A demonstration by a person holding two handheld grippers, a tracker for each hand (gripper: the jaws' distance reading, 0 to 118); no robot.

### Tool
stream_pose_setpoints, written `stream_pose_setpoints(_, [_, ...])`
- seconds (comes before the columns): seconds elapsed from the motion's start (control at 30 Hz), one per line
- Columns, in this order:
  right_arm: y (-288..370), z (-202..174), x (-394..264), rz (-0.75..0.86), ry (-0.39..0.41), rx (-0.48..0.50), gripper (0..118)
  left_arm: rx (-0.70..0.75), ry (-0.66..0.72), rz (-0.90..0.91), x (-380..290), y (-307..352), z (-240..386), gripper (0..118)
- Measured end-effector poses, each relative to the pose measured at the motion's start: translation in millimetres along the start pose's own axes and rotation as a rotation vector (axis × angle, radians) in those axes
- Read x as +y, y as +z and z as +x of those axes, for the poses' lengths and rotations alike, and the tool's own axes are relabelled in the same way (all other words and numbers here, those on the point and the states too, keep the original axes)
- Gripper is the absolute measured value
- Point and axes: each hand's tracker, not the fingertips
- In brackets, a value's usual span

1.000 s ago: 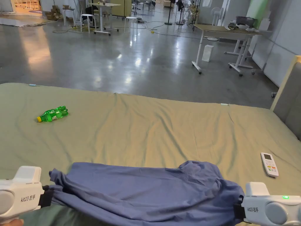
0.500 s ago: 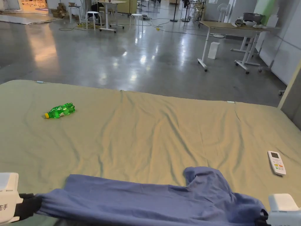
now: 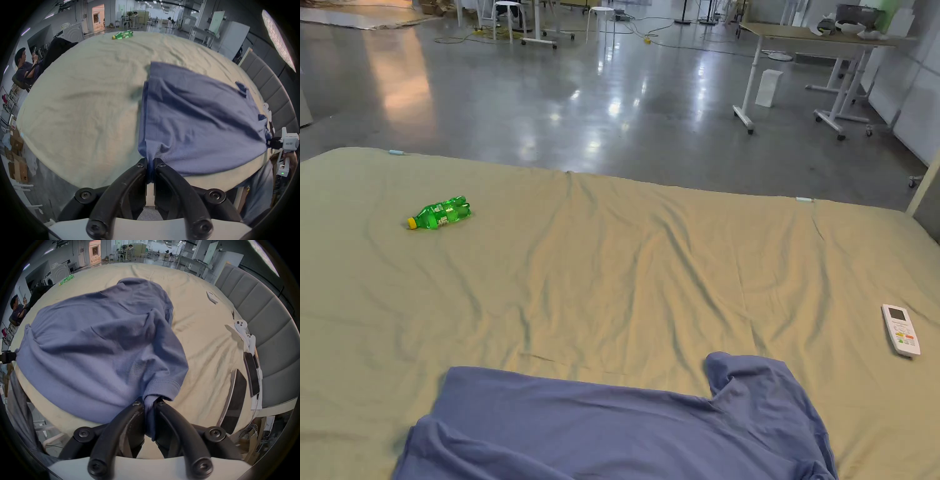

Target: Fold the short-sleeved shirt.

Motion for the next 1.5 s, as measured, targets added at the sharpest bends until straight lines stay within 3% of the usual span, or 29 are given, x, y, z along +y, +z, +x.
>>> stream_pose_setpoints(0.13, [2.4, -3.2, 0.4, 0.04, -0.007, -0.022, 16, 0.02, -0.017, -0.003, -0.4, -8.9, 4.3, 7])
stream_pose_setpoints(0.27, [26.4, 1.8, 4.8, 0.107, -0.039, -0.098, 54, 0.017, -0.038, 0.006, 7.2, 2.6, 5.2, 10])
stream_pose_setpoints(0.43, [68.1, 5.6, 24.4, 0.334, -0.126, -0.147, 71, 0.007, -0.054, 0.184, 29.8, 31.2, 18.1, 59])
stream_pose_setpoints(0.57, [90.1, -3.5, 46.0, 0.577, -0.17, -0.127, 72, -0.016, -0.067, 0.412, 53.2, 55.5, 38.9, 63])
stream_pose_setpoints(0.67, [101.7, -19.9, 64.4, 0.696, -0.172, -0.115, 66, -0.004, -0.067, 0.559, 69.4, 69.3, 55.6, 63])
stream_pose_setpoints(0.8, [111.9, -42.9, 83.3, 0.849, -0.186, -0.086, 38, 0.035, -0.053, 0.711, 81.7, 85.1, 79.3, 63])
stream_pose_setpoints(0.87, [114.2, -52.7, 90.3, 0.909, -0.187, -0.09, 35, 0.054, -0.048, 0.775, 84.5, 91.5, 88.2, 63])
stream_pose_setpoints(0.9, [117.0, -58.8, 94.3, 0.935, -0.184, -0.089, 21, 0.055, -0.049, 0.804, 85.5, 94.7, 92.0, 62])
stream_pose_setpoints(0.93, [117.0, -62.9, 96.9, 0.947, -0.189, -0.086, 17, 0.054, -0.054, 0.831, 85.8, 97.2, 95.3, 61])
stream_pose_setpoints(0.97, [117.0, -67.4, 99.8, 0.961, -0.186, -0.089, 15, 0.058, -0.065, 0.858, 85.8, 98.5, 97.9, 58])
stream_pose_setpoints(1.03, [117.5, -74.3, 105.0, 1.004, -0.158, -0.093, 4, 0.076, -0.087, 0.885, 84.7, 101.5, 104.3, 33])
stream_pose_setpoints(1.07, [116.3, -78.1, 106.3, 1.013, -0.155, -0.103, 4, 0.097, -0.096, 0.891, 84.3, 102.2, 108.1, 15])
stream_pose_setpoints(1.13, [118.3, -83.1, 111.0, 1.056, -0.111, -0.142, 0, 0.106, -0.099, 0.901, 84.1, 99.3, 107.6, 6])
stream_pose_setpoints(1.17, [115.6, -84.7, 110.2, 1.037, -0.148, -0.114, 0, 0.088, -0.099, 0.903, 82.8, 99.8, 107.1, 2])
stream_pose_setpoints(1.2, [119.0, -86.2, 111.7, 1.076, -0.133, -0.146, 0, 0.083, -0.094, 0.906, 80.5, 99.6, 107.7, 1])
stream_pose_setpoints(1.5, [107.2, -82.9, 119.5, 1.035, -0.141, -0.124, 0, 0.074, -0.068, 0.735, 112.0, 59.3, 73.7, 0])
